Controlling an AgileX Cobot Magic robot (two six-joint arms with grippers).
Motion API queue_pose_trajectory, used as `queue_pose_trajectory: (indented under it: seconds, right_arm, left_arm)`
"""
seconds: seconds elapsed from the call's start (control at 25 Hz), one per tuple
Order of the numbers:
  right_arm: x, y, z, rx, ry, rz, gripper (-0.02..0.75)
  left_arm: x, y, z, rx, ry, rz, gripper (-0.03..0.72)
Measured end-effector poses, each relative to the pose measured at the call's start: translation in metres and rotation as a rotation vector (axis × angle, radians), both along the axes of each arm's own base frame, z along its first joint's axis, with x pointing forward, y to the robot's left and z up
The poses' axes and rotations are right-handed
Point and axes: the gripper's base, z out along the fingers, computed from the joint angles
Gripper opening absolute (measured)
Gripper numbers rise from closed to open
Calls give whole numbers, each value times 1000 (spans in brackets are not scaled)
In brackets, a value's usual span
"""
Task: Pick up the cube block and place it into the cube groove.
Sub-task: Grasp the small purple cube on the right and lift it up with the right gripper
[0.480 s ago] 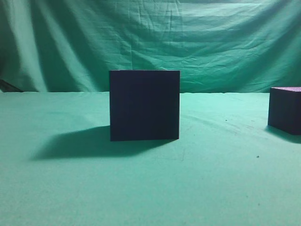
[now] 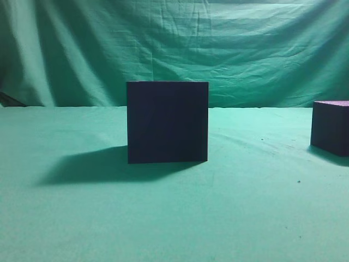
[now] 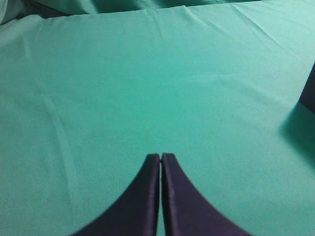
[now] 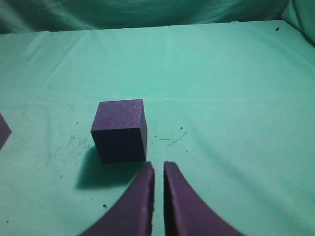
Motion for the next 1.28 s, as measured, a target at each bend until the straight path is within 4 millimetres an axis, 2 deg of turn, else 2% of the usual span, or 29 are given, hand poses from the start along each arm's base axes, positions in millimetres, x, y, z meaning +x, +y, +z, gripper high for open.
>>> queue_pose_trajectory:
  seconds: [0.2,0.36,0.56,0.64,0.8,0.92,1.16,1.28]
  right_arm:
    - [0,0,1,-10,-8,2,50]
    - [2,-1,8,-15,-90,-8,50]
    - [5,-4,27,250,-275,-83,50]
    - [5,-5,30,291,-299,-96,50]
    - [6,-1,30,284,-220,-63,50]
    - [12,2,47,276,-145,-47,50]
    - [40,10,74,250,91,-6,50]
    - [52,13,79,239,178,13,50]
  left_arm:
    - [0,0,0,0,0,0,0]
    - [0,0,0,0,0,0,0]
    - [0,0,0,0,0,0,0]
    - [0,0,0,0,0,0,0]
    - [0,0,0,0,0,0,0]
    - [0,0,0,0,0,0,0]
    - [0,0,0,0,0,0,0]
    - [0,0,0,0,0,0,0]
